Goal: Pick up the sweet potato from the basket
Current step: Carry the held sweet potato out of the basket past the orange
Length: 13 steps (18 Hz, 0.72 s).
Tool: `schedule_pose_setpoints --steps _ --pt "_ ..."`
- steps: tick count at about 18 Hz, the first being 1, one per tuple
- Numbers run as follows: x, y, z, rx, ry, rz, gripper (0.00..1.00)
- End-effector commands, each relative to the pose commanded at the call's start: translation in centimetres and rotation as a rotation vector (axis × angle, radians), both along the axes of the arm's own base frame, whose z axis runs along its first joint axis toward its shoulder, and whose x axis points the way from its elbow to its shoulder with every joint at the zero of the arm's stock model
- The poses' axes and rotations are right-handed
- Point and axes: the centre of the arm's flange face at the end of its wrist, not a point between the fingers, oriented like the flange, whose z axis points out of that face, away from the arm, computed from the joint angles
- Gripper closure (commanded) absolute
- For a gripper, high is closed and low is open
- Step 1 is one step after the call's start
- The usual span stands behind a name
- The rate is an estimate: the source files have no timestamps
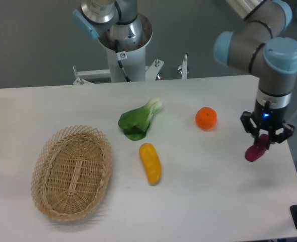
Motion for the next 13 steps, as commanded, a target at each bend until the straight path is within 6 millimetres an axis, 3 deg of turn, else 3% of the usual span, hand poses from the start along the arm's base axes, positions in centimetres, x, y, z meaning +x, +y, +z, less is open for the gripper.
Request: schedule_pose_setpoints --steps 5,8,13 --pt "-0.5 -0.4 -0.2 -0.048 -0.032 -0.09 0.83" --pt "-0.9 -1.2 -0.9 -0.138 -0.025 -0.094 0.83" --pt "-0.9 -1.1 -1.3 -0.143 -0.023 -0.096 0.82"
